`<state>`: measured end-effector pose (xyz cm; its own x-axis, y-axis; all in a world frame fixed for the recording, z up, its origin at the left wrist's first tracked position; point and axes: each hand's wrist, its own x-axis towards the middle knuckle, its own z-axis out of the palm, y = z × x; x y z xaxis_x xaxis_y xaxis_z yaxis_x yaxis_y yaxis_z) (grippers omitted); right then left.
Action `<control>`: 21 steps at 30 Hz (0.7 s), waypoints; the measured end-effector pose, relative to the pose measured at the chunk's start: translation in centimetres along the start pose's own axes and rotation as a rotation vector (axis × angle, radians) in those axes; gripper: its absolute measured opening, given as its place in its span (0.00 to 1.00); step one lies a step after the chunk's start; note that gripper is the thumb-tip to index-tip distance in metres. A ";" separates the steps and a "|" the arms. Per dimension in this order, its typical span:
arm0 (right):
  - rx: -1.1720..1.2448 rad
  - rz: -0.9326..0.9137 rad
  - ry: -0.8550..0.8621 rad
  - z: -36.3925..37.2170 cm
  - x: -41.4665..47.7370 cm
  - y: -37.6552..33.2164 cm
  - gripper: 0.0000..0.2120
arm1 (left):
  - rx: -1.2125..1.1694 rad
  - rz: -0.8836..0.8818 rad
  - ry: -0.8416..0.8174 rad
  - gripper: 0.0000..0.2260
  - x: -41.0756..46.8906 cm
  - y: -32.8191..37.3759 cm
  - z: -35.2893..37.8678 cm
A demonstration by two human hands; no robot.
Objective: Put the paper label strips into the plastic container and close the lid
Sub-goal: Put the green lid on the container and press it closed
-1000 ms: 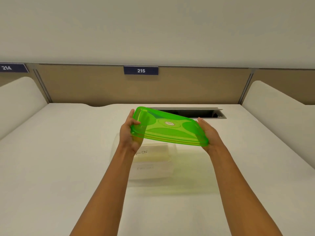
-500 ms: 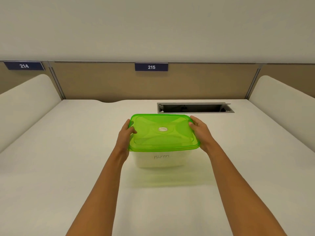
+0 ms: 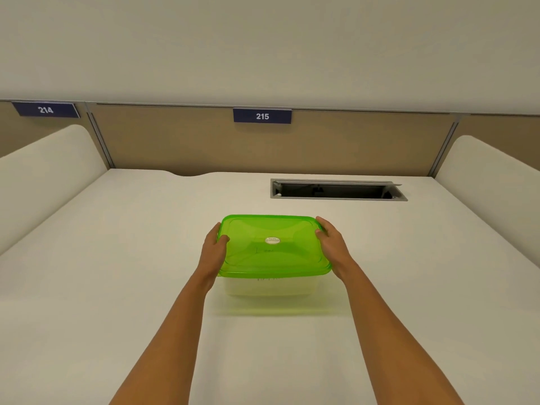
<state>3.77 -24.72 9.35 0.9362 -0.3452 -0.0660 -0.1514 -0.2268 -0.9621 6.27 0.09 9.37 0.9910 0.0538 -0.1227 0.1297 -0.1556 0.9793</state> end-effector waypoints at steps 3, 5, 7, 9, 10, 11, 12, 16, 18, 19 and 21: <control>0.009 0.001 -0.021 0.1 0.6 0.0 0.20 | 0.029 -0.020 0.013 0.22 0.9 0.0 0.0; 0.038 0.013 -0.019 0.2 1.0 0.1 0.20 | 0.047 -0.023 0.040 0.21 1.4 0.2 -0.2; 0.063 0.033 -0.005 0.2 1.5 0.1 0.20 | 0.068 -0.016 0.079 0.18 2.0 0.4 -0.2; 0.080 0.063 0.016 0.3 1.9 -0.1 0.20 | 0.103 -0.011 0.111 0.16 2.6 0.9 -0.1; 0.084 0.078 0.031 0.4 2.2 -0.3 0.20 | 0.116 -0.009 0.119 0.15 2.8 1.1 0.0; 0.084 0.094 0.045 0.4 2.5 -0.4 0.19 | 0.121 -0.009 0.121 0.14 3.2 1.4 0.1; 0.080 0.113 0.052 0.5 2.8 -0.6 0.19 | 0.121 -0.015 0.123 0.16 3.4 1.6 0.2; 0.058 0.210 0.050 0.7 3.9 -0.9 0.15 | 0.149 -0.071 0.133 0.20 4.5 2.2 0.5; 0.039 0.246 0.087 0.8 4.5 -1.0 0.13 | 0.138 -0.087 0.166 0.18 5.0 2.3 0.6; 0.031 0.256 0.115 0.8 4.8 -1.1 0.14 | 0.130 -0.091 0.184 0.17 5.2 2.3 0.7; 0.025 0.272 0.150 0.9 5.2 -1.3 0.16 | 0.117 -0.099 0.210 0.16 5.4 2.2 0.9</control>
<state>9.08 -25.38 10.01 0.8045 -0.5215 -0.2842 -0.3809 -0.0859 -0.9206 11.97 -0.84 10.76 0.9463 0.2759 -0.1687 0.2405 -0.2519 0.9374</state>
